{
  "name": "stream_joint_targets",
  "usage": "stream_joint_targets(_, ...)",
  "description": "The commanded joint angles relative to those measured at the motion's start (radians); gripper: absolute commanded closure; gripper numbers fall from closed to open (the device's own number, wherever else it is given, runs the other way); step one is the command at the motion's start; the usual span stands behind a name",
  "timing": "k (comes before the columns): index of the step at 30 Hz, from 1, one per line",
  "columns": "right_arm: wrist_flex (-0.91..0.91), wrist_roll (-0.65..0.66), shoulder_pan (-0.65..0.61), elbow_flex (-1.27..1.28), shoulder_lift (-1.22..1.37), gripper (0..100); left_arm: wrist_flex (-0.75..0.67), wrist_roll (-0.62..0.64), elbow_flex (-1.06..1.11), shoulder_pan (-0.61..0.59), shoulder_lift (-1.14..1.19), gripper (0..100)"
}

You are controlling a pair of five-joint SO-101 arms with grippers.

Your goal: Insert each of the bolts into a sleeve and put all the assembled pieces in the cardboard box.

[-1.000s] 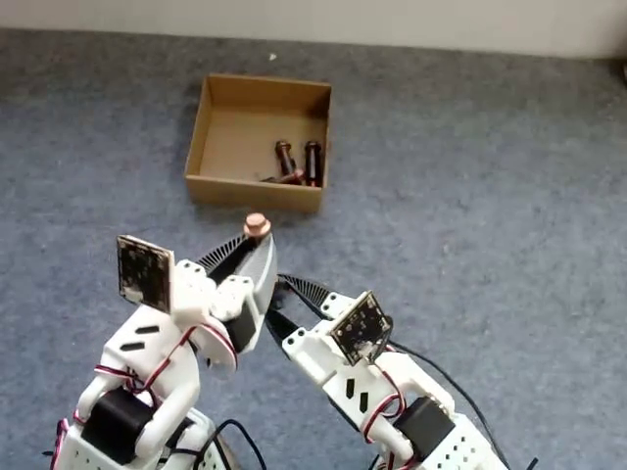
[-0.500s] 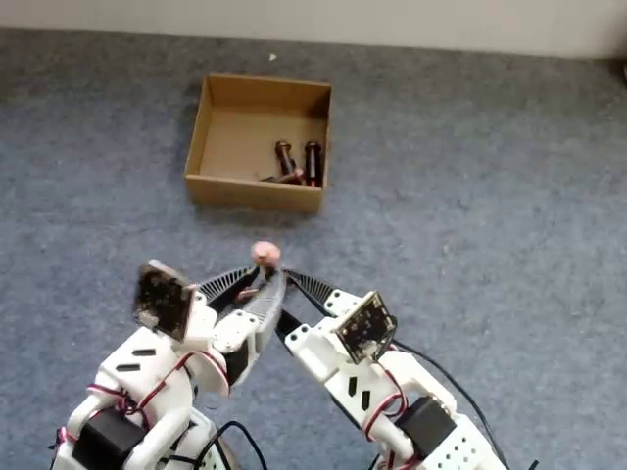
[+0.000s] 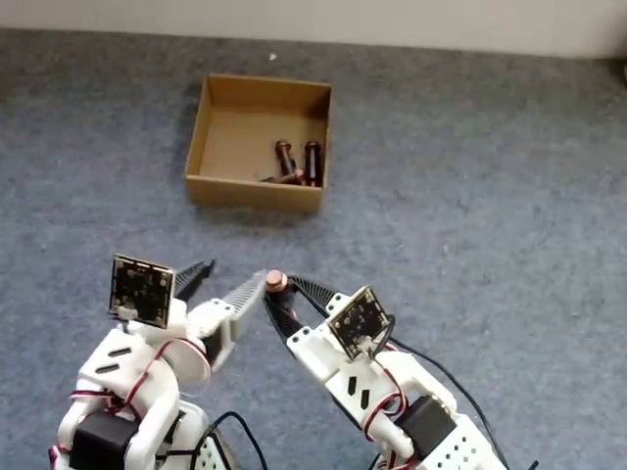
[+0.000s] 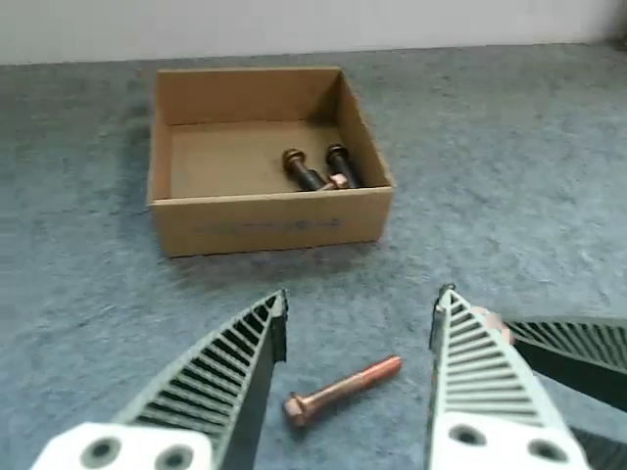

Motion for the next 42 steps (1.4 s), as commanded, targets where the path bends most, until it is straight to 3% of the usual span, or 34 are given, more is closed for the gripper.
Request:
stream_joint_targets(1, 0.013, 0.005, 0.041, 0.124, -0.018, 99.3, -0.002, -0.029, 0.019, -0.14, -0.004, 75)
stream_joint_targets(6, 0.018, -0.006, 0.131, 0.119, -0.015, 99.3, -0.003, -0.028, 0.134, -0.277, -0.004, 75)
stream_joint_targets(10, 0.102, -0.118, 0.168, 0.088, -0.016, 99.3, -0.038, -0.028, 0.259, -0.36, -0.004, 80)
stream_joint_targets(16, 0.176, -0.16, 0.185, -0.099, -0.008, 99.3, -0.158, -0.055, 0.381, -0.392, -0.004, 99)
stream_joint_targets(21, 0.163, -0.166, 0.185, -0.211, 0.019, 99.3, -0.16, -0.101, 0.389, -0.39, -0.004, 99)
stream_joint_targets(30, -0.124, -0.161, 0.185, -0.466, 0.561, 99.3, -0.166, -0.104, 0.41, -0.392, -0.004, 99)
stream_joint_targets(36, -0.381, -0.006, 0.186, -0.65, 1.0, 99.3, -0.167, -0.106, 0.424, -0.392, -0.004, 99)
stream_joint_targets(42, -0.654, 0.025, 0.26, -0.825, 1.333, 99.3, -0.167, -0.106, 0.426, -0.392, -0.004, 99)
